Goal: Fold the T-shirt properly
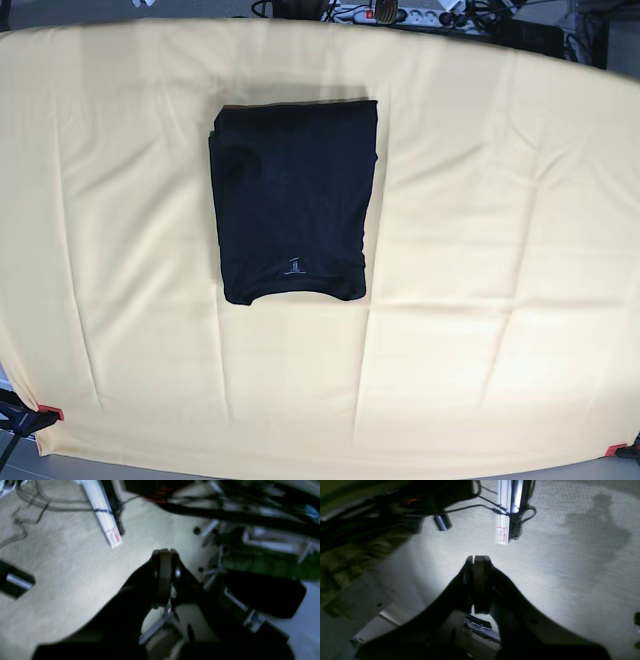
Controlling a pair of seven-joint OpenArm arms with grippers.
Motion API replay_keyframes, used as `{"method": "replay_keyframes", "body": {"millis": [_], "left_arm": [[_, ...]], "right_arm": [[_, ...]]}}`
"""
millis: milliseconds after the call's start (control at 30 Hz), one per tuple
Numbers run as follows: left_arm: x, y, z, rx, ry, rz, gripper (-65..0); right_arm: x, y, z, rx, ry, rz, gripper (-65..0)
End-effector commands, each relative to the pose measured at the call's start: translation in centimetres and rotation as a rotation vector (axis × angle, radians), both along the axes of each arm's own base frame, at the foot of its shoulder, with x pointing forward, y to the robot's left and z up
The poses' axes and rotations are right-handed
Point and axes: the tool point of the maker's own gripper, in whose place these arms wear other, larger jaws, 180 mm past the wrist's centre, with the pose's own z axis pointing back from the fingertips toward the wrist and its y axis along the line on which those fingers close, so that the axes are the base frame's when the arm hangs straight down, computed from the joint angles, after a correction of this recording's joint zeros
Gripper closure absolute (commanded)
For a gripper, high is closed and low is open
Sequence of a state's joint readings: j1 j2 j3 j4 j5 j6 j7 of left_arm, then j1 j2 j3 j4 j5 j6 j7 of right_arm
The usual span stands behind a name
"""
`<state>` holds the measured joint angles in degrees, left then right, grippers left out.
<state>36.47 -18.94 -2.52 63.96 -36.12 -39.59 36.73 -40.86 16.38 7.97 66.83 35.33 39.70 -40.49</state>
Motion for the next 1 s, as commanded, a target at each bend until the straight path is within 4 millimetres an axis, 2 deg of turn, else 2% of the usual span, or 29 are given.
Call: {"method": "replay_keyframes", "body": {"millis": [0, 133, 267, 400, 500, 567, 700, 833, 967], "left_arm": [[0.2, 0.1, -0.7, 0.005, -0.007, 0.015, 0.0], [1.2, 0.0, -4.4, 0.055, -0.040, 0.020, 0.0], [2.8, 0.2, -6.2, 0.085, -0.117, -0.014, 0.0], [3.5, 1.3, -8.3, 0.239, -0.183, -0.021, 0.0], [2.5, 2.3, -10.0, 0.416, -0.176, -0.029, 0.0], [2.5, 1.8, -10.3, 0.448, -0.180, 0.013, 0.0], [1.9, -1.2, -10.2, 0.394, -0.156, 0.053, 0.0], [0.9, -4.0, -10.0, 0.349, -0.142, 0.033, 0.0], [0.7, -6.7, -9.9, 0.322, -0.146, 0.030, 0.0]], "right_arm": [[-0.3, -0.3, -0.7, -0.008, 0.004, 0.013, 0.0], [-0.1, -0.1, -4.0, -0.037, 0.001, 0.094, 0.0], [-0.2, -1.4, -6.5, -0.159, 0.007, 0.179, 0.0], [0.1, -2.8, -7.9, -0.296, -0.058, 0.275, 0.0], [-0.3, -2.6, -8.4, -0.355, -0.068, 0.352, 0.0], [-0.6, -1.3, -8.6, -0.350, -0.069, 0.368, 0.0], [-0.8, 2.9, -8.8, -0.285, -0.076, 0.355, 0.0], [0.1, 6.7, -8.8, -0.230, -0.096, 0.326, 0.0], [1.0, 9.8, -8.6, -0.186, -0.114, 0.301, 0.0]]}}
